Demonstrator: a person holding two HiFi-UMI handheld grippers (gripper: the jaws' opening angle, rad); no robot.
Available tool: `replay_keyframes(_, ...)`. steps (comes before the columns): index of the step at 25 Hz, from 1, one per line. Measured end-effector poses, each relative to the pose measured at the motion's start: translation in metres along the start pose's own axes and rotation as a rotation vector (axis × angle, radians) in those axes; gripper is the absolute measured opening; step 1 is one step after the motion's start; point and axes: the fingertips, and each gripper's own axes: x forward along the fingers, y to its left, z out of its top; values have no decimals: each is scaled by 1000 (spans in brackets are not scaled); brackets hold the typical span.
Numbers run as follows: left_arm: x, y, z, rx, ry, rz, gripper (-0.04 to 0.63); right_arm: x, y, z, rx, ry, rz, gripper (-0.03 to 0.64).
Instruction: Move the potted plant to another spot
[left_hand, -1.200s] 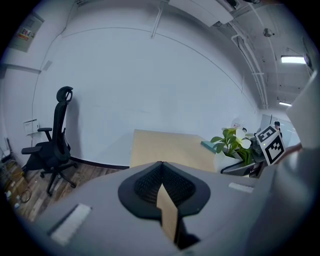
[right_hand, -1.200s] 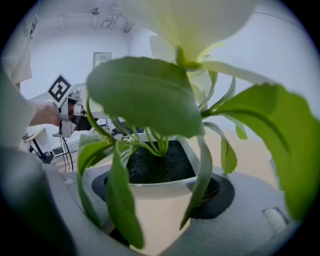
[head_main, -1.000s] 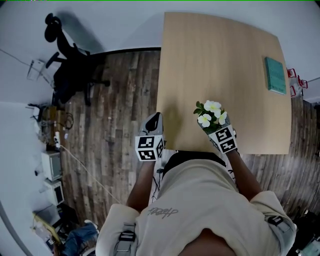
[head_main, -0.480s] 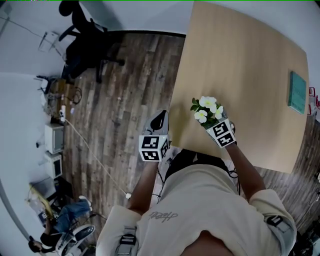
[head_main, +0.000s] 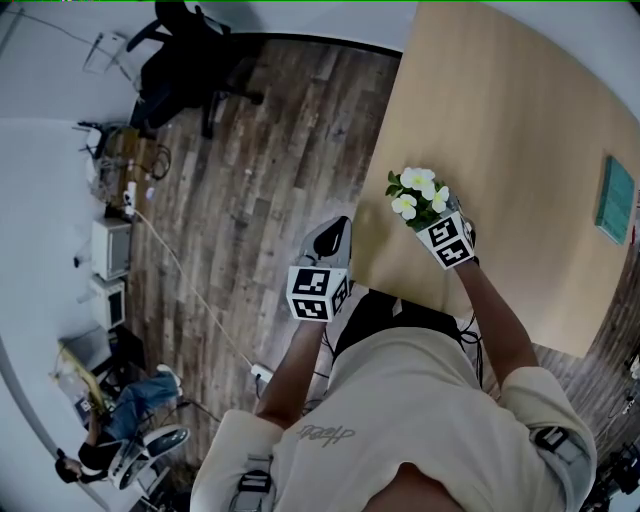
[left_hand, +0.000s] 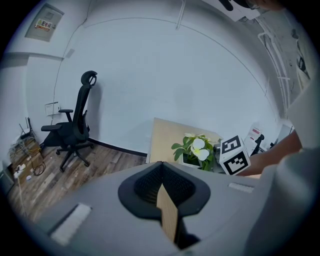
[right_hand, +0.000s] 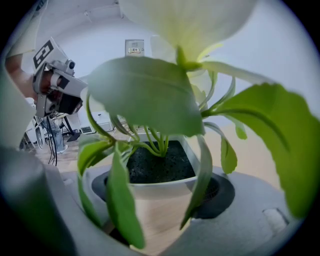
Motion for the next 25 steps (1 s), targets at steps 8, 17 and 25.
replay_keyframes(8, -3, 2, -18, -26, 22, 8, 14, 22, -1, -6, 7, 5, 3, 344)
replay_keyframes(17, -9, 12, -17, -40, 6, 52, 14, 41, 0, -13, -19, 32, 2, 344)
replay_keyframes(25, -19, 12, -23, -41, 3, 73, 14, 44, 2, -21, -7, 32, -11, 346)
